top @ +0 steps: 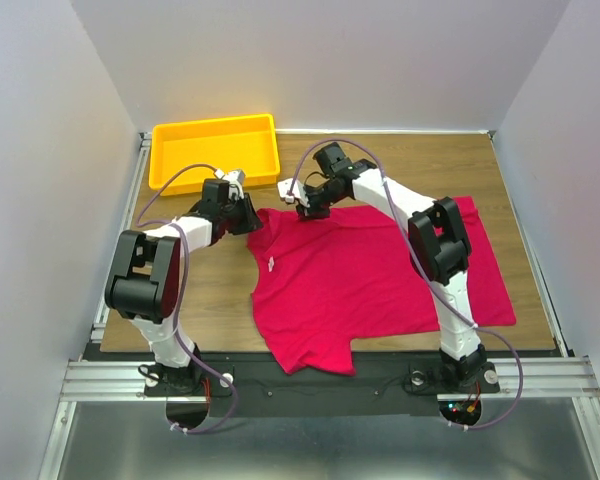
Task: Fold and stack the t-shirts
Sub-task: Fold the tshirt
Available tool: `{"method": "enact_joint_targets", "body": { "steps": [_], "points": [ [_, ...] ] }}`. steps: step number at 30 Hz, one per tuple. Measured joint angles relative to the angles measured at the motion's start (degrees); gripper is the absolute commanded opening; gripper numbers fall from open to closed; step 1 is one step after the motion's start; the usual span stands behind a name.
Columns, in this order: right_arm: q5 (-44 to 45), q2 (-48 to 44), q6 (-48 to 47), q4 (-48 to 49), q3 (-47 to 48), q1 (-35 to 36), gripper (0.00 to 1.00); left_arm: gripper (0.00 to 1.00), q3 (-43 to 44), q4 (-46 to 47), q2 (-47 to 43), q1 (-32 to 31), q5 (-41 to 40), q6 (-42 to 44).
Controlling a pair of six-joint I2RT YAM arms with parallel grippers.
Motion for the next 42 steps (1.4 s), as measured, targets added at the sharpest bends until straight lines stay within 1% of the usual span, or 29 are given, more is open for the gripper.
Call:
{"method": "enact_joint_targets", "body": {
  "steps": [1, 4, 7, 10, 19, 28, 32, 42],
  "points": [
    [0.02, 0.00, 0.37, 0.04, -0.17, 0.00, 0.13, 0.31, 0.44, 0.13, 0.52, -0.04, 0.09, 0.04],
    [-0.02, 0.00, 1.09, 0.17, -0.26, 0.00, 0.09, 0.29, 1.70, 0.22, 2.69, -0.09, 0.15, 0.28],
    [-0.48, -0.24, 1.46, 0.68, -0.85, 0.00, 0.09, 0.26, 2.36, -0.04, 4.26, -0.09, 0.07, 0.70],
    [-1.31, -2.32, 1.64, 0.90, -3.72, 0.00, 0.08, 0.25, 3.52, -0.46, 6.19, -0.09, -0.50, 1.14],
    [-2.58, -10.82, 0.55, 0.70, -12.68, 0.00, 0.08, 0.24, 4.76, -0.74, 6.91, -0.09, -2.91, 1.79],
    [-2.78, -13.00, -1.38, 0.24, -20.11, 0.00, 0.06, 0.24, 5.68, -0.59, 7.74, -0.09, -3.34, 1.99],
    [-2.71, -14.47, -2.27, -0.11, -23.15, -0.02, 0.03, 0.24, 6.12, -0.72, 7.98, -0.09, -3.67, 2.08],
    [-2.69, -18.29, -2.58, -0.04, -25.55, -0.20, 0.02, 0.24, 7.89, -0.79, 9.35, -0.11, -4.44, 2.19]
  ]
}}
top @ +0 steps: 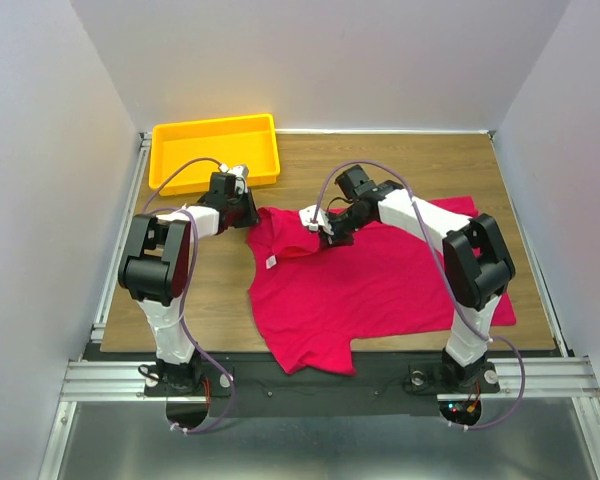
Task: Fold and stack the t-shirts
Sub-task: Fold the tshirt
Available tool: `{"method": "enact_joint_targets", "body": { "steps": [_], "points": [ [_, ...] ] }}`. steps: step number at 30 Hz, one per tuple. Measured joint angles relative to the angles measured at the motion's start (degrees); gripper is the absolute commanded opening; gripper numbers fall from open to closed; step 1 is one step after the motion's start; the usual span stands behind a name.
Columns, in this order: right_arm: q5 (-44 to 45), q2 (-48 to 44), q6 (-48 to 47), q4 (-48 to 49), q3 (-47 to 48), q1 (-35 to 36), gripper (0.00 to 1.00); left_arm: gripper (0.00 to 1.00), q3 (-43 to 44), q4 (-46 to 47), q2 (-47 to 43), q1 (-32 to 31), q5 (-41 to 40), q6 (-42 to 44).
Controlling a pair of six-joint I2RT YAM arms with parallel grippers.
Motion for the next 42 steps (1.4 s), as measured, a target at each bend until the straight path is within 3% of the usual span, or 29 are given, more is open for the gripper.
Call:
{"method": "enact_joint_targets", "body": {
  "steps": [42],
  "points": [
    [-3.41, -4.35, -2.01, -0.09, -8.50, -7.87, 0.01, 0.24, 1.03, -1.53, 0.15, 0.02, -2.29, -0.96]
  ]
}}
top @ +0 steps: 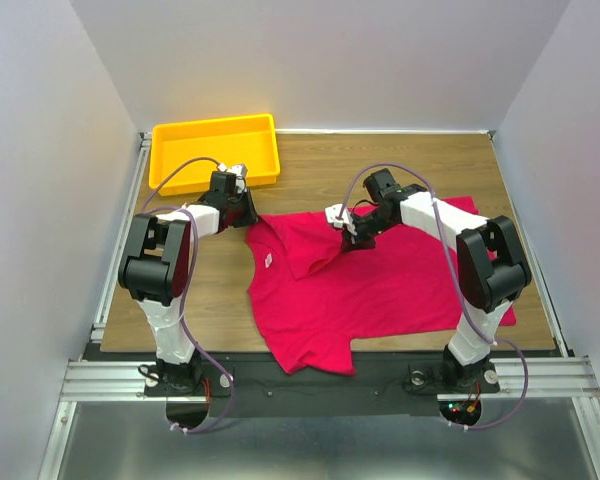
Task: Fold and stack the t-shirts
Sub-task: Fold the tshirt
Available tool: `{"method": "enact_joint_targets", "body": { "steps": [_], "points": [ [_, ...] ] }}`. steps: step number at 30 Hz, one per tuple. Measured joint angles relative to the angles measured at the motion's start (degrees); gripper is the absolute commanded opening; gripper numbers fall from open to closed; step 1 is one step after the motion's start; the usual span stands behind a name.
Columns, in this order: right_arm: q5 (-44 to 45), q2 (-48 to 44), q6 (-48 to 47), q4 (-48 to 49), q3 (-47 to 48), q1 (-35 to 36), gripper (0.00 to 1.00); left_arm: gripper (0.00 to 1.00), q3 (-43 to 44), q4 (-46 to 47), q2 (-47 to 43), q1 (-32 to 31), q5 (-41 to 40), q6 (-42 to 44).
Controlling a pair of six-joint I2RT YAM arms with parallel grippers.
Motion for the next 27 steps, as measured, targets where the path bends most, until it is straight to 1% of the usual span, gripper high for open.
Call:
{"method": "enact_joint_targets", "body": {
  "steps": [12, 20, 22, 23, 24, 25, 27],
  "points": [
    [-0.85, 0.09, 1.51, -0.02, 0.00, -0.92, 0.02, 0.24, 0.00, 0.00, 0.00, 0.00, -0.02, 0.00],
    [-0.94, 0.37, 0.37, -0.17, -2.95, -1.55, 0.10, 0.24, 0.13, -0.04, 0.04, 0.00, 0.02, 0.02],
    [-0.90, 0.37, 0.13, -0.17, -3.54, -1.62, 0.21, 0.24, 0.20, -0.13, 0.11, 0.00, 0.04, 0.02],
    [-0.87, 0.37, 0.07, -0.28, -3.69, -1.60, 0.36, 0.24, 0.26, -0.15, 0.15, 0.00, 0.09, 0.02],
    [-0.81, 0.37, -0.28, -0.31, -3.76, -1.62, 0.46, 0.24, 0.26, -0.15, 0.15, 0.00, 0.11, 0.02],
    [-0.72, 0.37, -0.31, -0.57, -3.76, -1.68, 0.54, 0.24, 0.26, -0.15, 0.15, 0.00, 0.11, 0.02],
    [-0.79, 0.35, 0.07, -1.01, -3.76, -1.77, 0.59, 0.24, 0.26, -0.15, 0.15, 0.00, 0.13, 0.04]
  ]
}}
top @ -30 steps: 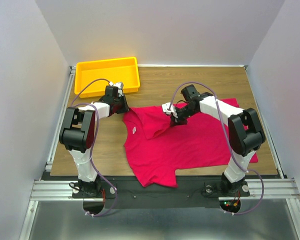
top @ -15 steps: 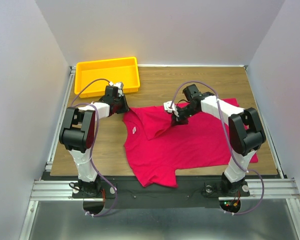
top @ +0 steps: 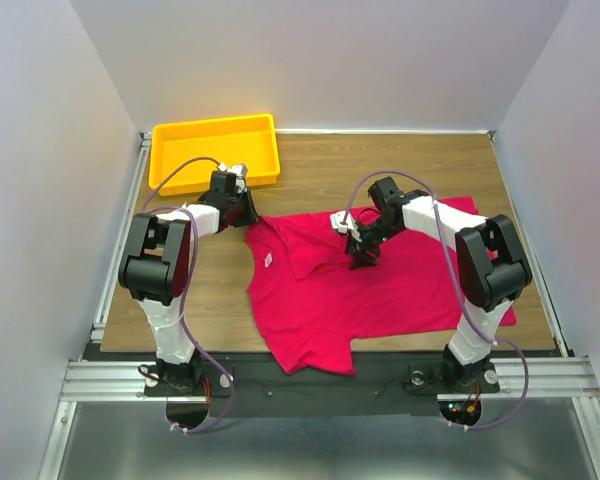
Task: Fold and stack the t-shirts
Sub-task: Fold the tshirt
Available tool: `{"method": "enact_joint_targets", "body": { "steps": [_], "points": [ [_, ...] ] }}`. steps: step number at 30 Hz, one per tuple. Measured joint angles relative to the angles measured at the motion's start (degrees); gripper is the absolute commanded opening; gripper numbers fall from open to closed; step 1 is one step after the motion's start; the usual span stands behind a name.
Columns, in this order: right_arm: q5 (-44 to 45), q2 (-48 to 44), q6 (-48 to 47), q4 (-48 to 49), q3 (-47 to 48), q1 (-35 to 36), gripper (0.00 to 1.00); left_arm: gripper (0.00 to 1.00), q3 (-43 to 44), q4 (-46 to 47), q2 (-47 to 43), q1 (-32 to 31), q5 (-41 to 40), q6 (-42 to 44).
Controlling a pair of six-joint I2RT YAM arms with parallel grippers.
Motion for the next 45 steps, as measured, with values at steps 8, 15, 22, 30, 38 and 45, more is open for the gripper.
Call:
{"method": "enact_joint_targets", "body": {
  "steps": [8, 15, 22, 30, 38, 45],
  "points": [
    [-2.78, -1.75, 4.15, -0.94, 4.04, 0.87, 0.61, 0.24, 0.02, 0.00, 0.00, 0.00, 0.11, 0.26],
    [0.50, -1.40, 10.14, 2.21, 7.10, 11.34, 0.57, 0.24, 0.00, 0.02, 0.02, 0.02, 0.31, 0.44],
    [9.09, 5.86, 17.81, 7.63, 10.45, 20.63, 0.54, 0.24, 0.00, 0.04, 0.02, 0.02, 0.61, 0.46],
    [16.24, 8.28, 22.01, 10.51, 10.47, 22.56, 0.48, 0.24, 0.00, 0.04, 0.07, 0.02, 1.11, 0.48],
    [18.12, 9.07, 23.30, 11.74, 10.47, 23.34, 0.46, 0.24, 0.00, 0.13, 0.11, 0.04, 1.31, 0.48],
    [18.05, 9.07, 23.52, 11.96, 10.43, 24.61, 0.46, 0.24, 0.02, 0.13, 0.11, 0.04, 1.36, 0.48]
  ]
}}
